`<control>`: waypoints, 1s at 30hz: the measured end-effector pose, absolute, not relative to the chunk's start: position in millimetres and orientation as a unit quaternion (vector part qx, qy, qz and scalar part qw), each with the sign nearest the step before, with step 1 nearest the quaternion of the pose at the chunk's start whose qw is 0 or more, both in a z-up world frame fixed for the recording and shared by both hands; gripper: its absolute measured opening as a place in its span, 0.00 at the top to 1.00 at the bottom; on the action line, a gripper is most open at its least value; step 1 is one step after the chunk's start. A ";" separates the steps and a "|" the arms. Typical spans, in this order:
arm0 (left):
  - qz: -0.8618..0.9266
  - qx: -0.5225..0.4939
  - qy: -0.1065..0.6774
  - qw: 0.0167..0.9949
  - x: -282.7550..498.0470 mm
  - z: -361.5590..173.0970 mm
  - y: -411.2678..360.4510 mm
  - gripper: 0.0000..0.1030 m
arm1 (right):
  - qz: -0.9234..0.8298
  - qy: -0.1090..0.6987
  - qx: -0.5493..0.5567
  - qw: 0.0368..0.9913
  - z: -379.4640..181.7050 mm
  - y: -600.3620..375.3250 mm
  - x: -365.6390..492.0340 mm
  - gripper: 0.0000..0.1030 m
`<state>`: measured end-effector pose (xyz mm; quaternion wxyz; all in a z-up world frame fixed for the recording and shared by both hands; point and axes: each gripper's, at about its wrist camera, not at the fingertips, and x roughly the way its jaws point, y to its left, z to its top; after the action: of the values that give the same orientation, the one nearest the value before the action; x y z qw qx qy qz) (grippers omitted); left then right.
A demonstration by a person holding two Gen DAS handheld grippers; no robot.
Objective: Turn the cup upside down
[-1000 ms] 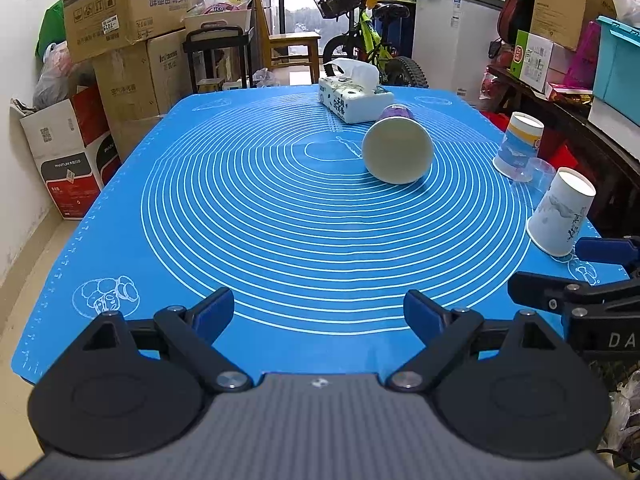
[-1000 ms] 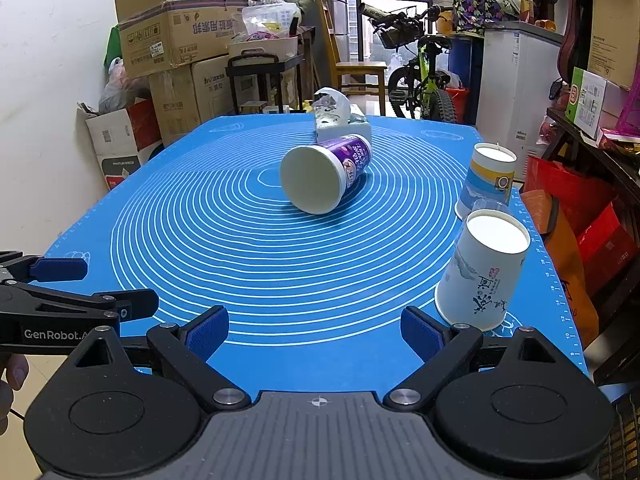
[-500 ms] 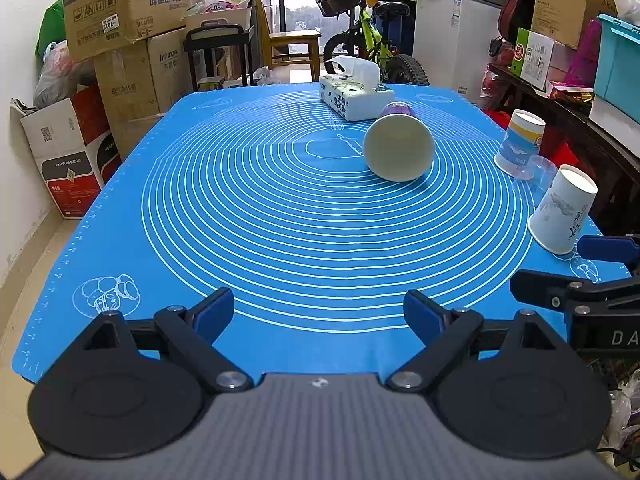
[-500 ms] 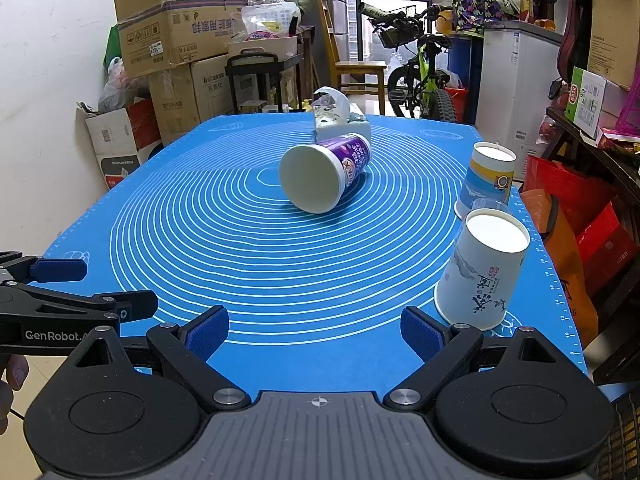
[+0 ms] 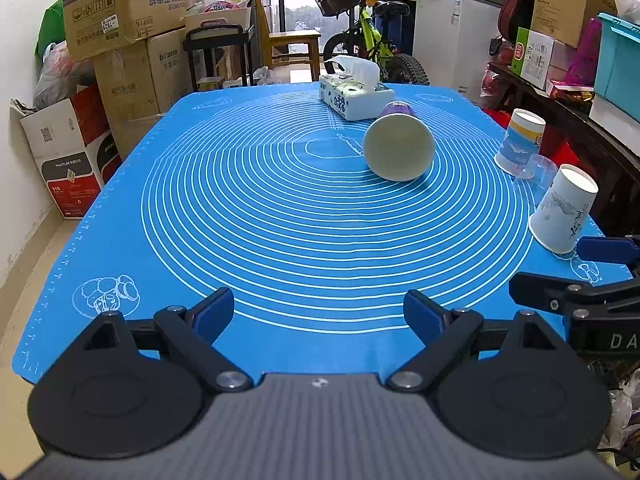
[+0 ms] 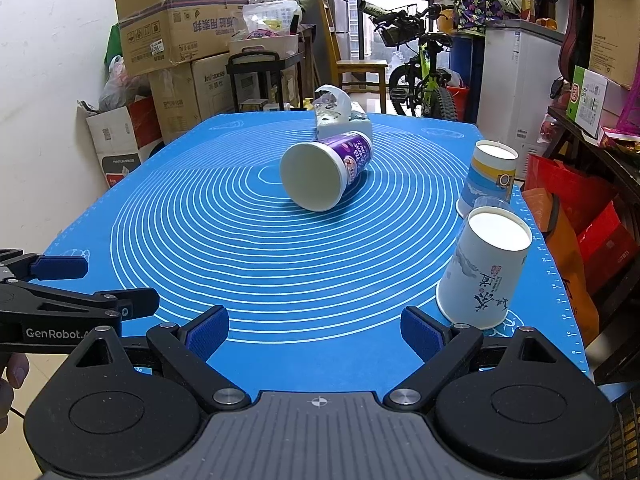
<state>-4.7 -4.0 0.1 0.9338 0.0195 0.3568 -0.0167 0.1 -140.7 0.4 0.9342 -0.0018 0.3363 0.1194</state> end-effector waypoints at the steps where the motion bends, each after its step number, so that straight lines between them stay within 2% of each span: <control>1: -0.017 0.020 0.357 0.934 -4.6 0.2 -4.2 0.11 | 0.120 0.336 -0.002 0.934 0.2 -140.4 0.3 0.10; 19: -0.013 0.037 0.345 0.938 7.5 7.4 -9.5 0.11 | 0.111 0.314 0.002 0.943 10.5 -148.1 8.3 0.10; 30: -0.026 0.044 0.330 0.943 57.4 24.3 -26.0 0.11 | 0.087 0.287 0.010 0.954 38.7 -167.5 63.6 0.10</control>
<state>57.4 -26.0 24.3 0.9425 0.0442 0.3302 -0.0256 63.6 -167.5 38.7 0.9538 0.0102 0.2872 0.0872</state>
